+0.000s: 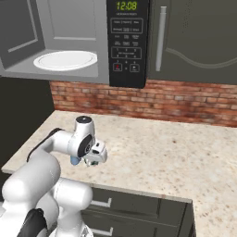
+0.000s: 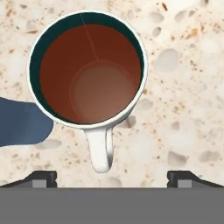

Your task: Place the microwavable item in the microwave. Then, close the microwave door and press the start button.

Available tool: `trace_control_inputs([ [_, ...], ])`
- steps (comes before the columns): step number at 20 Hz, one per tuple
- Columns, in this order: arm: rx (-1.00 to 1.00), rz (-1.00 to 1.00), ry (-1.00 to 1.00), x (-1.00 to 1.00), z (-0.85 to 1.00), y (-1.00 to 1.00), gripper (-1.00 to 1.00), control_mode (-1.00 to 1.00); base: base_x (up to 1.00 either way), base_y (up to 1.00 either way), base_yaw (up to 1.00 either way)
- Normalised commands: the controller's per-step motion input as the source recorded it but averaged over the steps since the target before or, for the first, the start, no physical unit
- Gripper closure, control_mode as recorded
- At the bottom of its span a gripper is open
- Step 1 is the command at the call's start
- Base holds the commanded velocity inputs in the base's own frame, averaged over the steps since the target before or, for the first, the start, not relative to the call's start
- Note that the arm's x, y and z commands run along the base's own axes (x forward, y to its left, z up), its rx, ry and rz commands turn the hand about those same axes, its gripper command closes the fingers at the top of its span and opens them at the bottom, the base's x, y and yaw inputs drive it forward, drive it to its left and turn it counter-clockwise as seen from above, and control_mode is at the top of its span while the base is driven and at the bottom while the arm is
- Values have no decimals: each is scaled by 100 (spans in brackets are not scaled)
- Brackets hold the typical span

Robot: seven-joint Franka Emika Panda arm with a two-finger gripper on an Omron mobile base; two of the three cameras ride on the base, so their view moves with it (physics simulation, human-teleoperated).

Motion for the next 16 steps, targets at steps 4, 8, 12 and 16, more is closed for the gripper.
trace_control_inputs([
  [4, 0, 0, 0, 0, -24, 0, -100, -100, 0, 0, 0],
  [8, 0, 0, 0, 0, -23, 0, -100, -100, 0, 0, 0],
  [12, 0, 0, 0, 0, -21, 0, -100, -100, 0, 0, 0],
  [16, 0, 0, 0, 2, -23, 1, -100, -100, 0, 0, 0],
])
